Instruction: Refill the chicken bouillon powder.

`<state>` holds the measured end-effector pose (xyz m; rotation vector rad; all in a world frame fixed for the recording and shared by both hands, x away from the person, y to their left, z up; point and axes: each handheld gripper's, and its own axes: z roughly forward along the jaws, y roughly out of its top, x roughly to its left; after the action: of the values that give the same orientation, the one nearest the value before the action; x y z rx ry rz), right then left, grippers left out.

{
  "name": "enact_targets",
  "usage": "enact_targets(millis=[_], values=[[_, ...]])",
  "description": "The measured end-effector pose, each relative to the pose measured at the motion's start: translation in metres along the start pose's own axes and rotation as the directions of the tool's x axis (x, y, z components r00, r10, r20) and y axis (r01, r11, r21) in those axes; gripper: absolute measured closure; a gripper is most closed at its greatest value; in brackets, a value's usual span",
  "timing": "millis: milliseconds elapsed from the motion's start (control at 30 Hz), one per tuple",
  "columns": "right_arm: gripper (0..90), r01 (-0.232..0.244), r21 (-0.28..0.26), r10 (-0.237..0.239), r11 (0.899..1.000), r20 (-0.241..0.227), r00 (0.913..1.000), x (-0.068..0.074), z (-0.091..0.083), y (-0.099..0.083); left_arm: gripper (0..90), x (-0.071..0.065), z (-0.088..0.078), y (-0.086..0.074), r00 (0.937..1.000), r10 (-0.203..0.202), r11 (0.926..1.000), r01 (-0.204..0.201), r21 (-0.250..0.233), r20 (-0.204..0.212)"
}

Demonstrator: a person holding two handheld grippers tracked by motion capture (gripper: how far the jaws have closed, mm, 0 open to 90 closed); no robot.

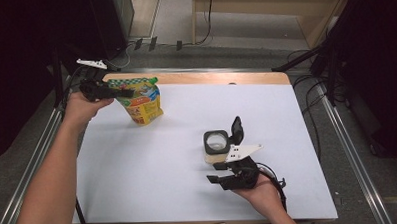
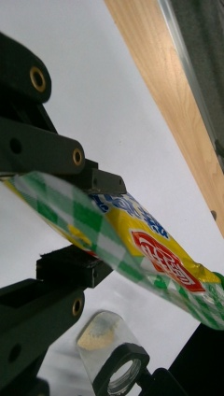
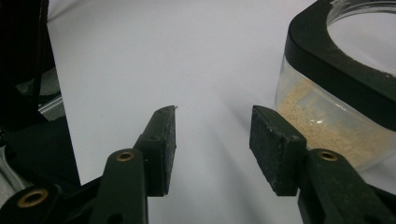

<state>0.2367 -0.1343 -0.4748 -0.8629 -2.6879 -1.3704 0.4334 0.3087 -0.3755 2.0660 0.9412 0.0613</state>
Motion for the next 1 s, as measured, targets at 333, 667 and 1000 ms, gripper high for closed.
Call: enact_targets(millis=[333, 667, 1000], values=[[52.6, 0.002, 0.001, -0.002, 1.000, -0.010, 1.0000, 0.002, 0.003, 0.000, 90.0, -0.005, 0.001, -0.001, 0.9999, -0.002, 0.9995, 0.003, 0.032, -0.015], [52.9, -0.002, -0.001, 0.002, 1.000, -0.017, 0.9999, 0.003, 0.006, 0.002, 90.0, -0.018, -0.008, 0.008, 0.9988, -0.026, 0.9996, 0.026, -0.009, -0.042], [46.7, 0.008, -0.037, -0.009, 0.999, -0.028, 0.9996, 0.010, 0.015, 0.019, 90.0, -0.060, -0.022, 0.027, 0.9995, -0.014, 0.9997, 0.015, 0.019, -0.030]])
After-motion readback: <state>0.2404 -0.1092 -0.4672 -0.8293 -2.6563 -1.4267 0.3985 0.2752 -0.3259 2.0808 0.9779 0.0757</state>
